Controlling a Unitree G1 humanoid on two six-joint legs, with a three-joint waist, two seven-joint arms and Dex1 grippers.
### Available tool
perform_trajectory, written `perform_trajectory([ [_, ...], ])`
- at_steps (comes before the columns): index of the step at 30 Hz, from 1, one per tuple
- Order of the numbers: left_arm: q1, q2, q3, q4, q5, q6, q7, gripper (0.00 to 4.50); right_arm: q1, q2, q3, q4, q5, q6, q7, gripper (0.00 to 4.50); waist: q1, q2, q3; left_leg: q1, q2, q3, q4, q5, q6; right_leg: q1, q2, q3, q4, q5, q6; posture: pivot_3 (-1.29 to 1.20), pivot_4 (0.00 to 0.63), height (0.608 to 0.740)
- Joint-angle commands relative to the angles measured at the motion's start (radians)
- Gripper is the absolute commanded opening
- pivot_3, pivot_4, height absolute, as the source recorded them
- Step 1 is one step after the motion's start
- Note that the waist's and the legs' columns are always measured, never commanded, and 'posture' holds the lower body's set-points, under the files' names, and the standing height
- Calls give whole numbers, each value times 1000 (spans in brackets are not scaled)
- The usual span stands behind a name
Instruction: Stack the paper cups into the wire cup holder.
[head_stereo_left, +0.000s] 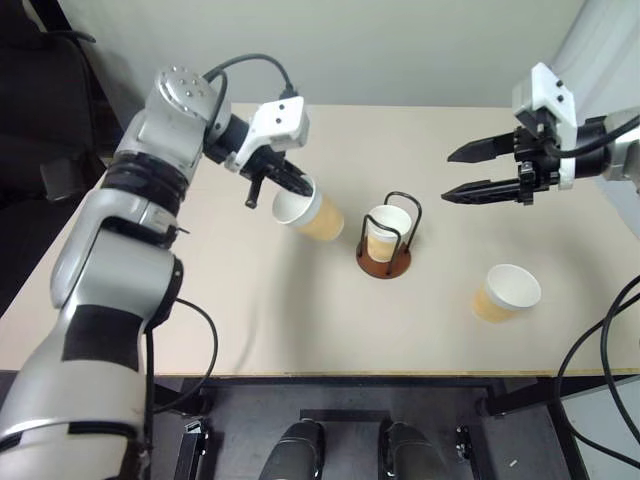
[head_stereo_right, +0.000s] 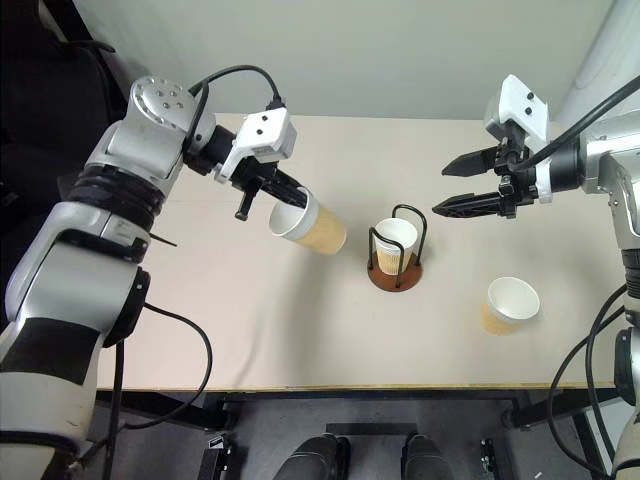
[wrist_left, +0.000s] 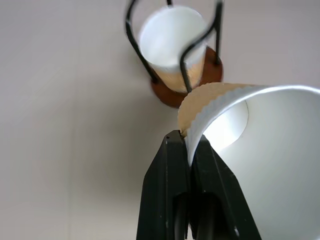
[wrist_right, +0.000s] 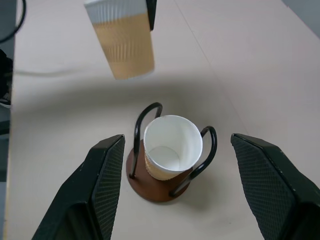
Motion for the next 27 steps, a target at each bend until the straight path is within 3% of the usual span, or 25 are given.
perform_trajectory([
  [1, -62, -19, 65, 62, 31, -46, -19, 11, -10, -7, -31, -13, -6, -14, -11, 3426, 0, 0, 0, -1, 0, -1, 0, 0, 0, 0, -1, 1, 0, 0, 0, 0, 150, 740],
  [16, -230, -112, 96, 205, 230, -169, 75, 11, -2, -56, -46, -34, 5, 8, 25, 3426, 3, 0, 1, -4, 0, 1, 1, -2, 2, -3, -1, 2, 1, -4, 3, 0, 150, 740],
  [27, -256, -226, 118, 228, 295, -211, 152, 11, 14, -112, -56, -45, 11, 27, 50, 3426, 0, 0, 1, -3, 1, 4, 5, -5, 4, -2, -1, 3, 2, -3, 6, 0, 150, 740],
])
